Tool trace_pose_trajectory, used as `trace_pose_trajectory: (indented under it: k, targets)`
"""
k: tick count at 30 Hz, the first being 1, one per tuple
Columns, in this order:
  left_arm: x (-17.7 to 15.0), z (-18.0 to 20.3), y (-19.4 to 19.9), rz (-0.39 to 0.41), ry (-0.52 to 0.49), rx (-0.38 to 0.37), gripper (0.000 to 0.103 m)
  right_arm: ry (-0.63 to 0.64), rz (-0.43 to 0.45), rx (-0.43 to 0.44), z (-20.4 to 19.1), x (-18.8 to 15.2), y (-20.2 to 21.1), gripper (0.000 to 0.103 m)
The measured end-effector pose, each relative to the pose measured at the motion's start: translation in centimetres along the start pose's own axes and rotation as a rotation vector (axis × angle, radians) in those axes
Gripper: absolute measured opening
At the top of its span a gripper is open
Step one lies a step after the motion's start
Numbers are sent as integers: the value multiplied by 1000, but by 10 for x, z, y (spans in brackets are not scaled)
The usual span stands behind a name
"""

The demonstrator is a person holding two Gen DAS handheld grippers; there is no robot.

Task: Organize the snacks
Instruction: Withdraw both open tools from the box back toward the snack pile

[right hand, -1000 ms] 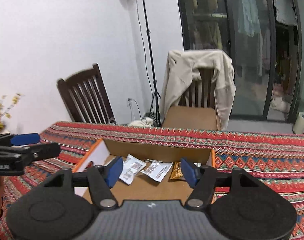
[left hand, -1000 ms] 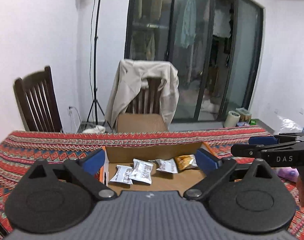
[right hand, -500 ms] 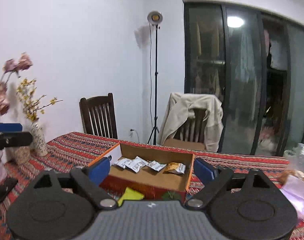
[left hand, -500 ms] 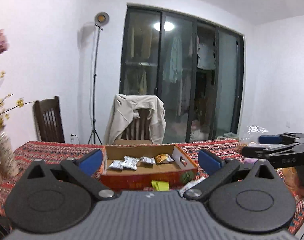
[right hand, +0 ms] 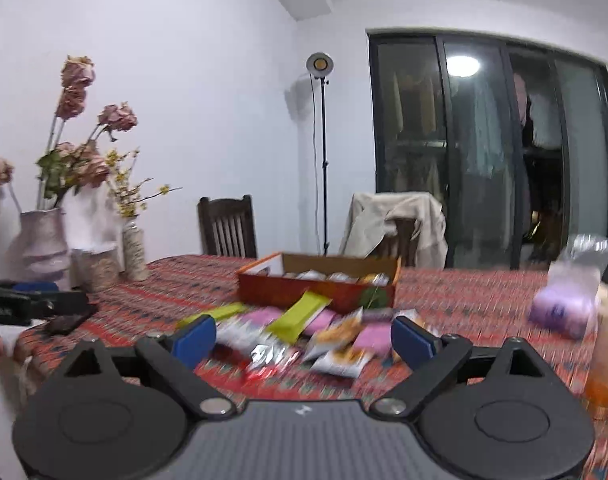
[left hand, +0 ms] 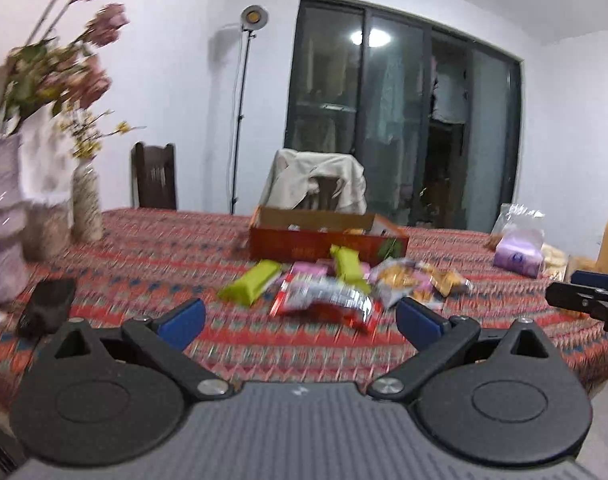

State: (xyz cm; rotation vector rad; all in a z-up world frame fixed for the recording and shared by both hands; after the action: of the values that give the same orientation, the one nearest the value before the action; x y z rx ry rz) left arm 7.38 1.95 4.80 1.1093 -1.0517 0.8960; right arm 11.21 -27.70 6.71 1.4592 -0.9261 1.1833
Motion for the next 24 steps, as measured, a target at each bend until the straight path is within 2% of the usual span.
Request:
trace_pose_trajectory:
  k: [5, 9, 24]
  targets:
    - [-22, 4, 3, -51, -31, -16, 103, -17, -42, -29, -4, -42, 22, 95]
    - [-28, 6, -1, -70, 2, -36, 103, 17, -91, -65, -7, -65, 22, 95]
    - [-33, 14, -19, -111, -13, -52, 103, 15, -119, -66, -10, -71, 8, 95]
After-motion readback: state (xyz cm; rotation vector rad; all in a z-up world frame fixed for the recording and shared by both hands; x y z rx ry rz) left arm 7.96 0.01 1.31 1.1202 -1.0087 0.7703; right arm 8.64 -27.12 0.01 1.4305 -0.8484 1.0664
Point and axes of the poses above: each gripper's, at about its wrist camera, not at the fingertips, and y roughly against the way its jaws point, z to its right, x to its top, the point moved 4 cm from there along -y, roughly the way its jaws point, and after that the axes turned 9 degrees about -x, right-handed, at the moved point
